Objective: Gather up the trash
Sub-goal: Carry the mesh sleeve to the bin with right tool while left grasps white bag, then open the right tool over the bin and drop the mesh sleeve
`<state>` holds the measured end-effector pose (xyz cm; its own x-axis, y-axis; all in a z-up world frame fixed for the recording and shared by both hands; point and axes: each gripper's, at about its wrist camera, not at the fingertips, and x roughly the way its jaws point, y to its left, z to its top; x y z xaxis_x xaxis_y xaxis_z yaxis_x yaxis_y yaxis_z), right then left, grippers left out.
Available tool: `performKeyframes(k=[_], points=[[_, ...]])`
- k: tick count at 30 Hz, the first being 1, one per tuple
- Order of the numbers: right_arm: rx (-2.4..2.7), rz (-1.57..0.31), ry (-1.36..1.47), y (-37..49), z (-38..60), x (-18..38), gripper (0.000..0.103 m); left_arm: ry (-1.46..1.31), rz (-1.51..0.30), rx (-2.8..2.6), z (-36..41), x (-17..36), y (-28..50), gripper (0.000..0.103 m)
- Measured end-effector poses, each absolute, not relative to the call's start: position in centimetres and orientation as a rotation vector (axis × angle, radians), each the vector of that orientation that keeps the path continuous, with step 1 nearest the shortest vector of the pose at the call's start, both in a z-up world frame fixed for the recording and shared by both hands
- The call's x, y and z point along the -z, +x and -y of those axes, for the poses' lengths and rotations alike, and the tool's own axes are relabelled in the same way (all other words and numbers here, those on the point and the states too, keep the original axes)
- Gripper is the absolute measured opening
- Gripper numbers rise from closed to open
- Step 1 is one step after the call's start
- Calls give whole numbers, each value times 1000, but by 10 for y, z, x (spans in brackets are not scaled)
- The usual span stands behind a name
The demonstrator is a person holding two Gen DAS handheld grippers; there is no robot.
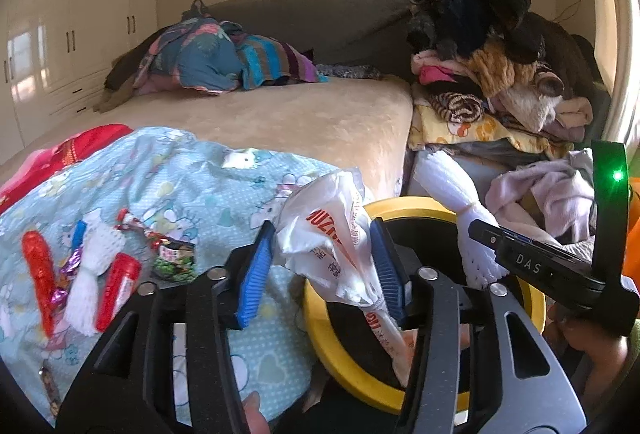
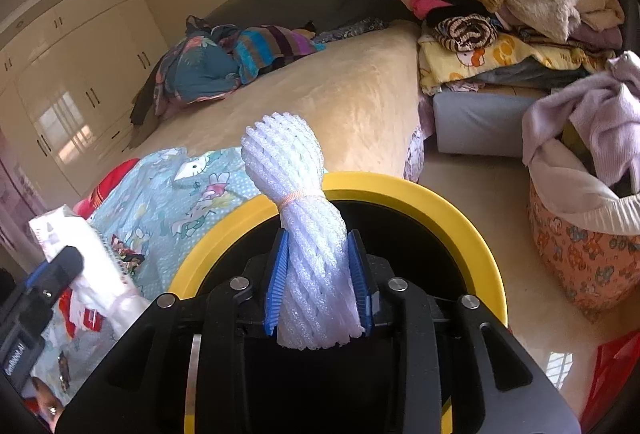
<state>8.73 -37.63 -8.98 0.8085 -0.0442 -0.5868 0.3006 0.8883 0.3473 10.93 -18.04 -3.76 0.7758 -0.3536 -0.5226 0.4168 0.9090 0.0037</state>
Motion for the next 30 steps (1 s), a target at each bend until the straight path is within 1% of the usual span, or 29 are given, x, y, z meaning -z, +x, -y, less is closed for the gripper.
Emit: performKeyframes(k=[1, 3, 4, 5, 6, 7, 9, 11, 12, 14, 15, 30], points=[[193, -609, 451, 87, 378, 91, 34, 115, -551, 424, 180, 39, 111, 53], [197, -618, 455, 88, 379, 93, 40, 85, -556, 428, 176, 40, 112, 67], [208, -619, 454, 88, 380, 94, 42, 77, -556, 423, 174, 41, 112, 70], [213, -618, 455, 87, 381, 94, 49, 75, -555, 420, 172, 41, 112, 74], [219, -620, 458, 87, 381, 95, 54, 69, -556, 411, 169, 40, 112, 75], [222, -622, 462, 88, 382, 96, 56, 58, -557, 406, 166, 39, 112, 77], [219, -621, 457, 88, 379, 95, 57, 29, -554, 398, 159, 37, 111, 85], [211, -611, 438, 88, 378, 94, 59, 7, -547, 389, 150, 35, 109, 88], [207, -606, 430, 88, 375, 93, 62, 4, -545, 385, 147, 34, 109, 88], [194, -596, 420, 88, 371, 90, 65, -9, -540, 371, 139, 31, 107, 90], [187, -592, 413, 89, 369, 89, 65, -27, -538, 364, 134, 30, 106, 92], [24, -510, 291, 84, 307, 46, 74, -91, -409, 254, 85, -6, 80, 92]])
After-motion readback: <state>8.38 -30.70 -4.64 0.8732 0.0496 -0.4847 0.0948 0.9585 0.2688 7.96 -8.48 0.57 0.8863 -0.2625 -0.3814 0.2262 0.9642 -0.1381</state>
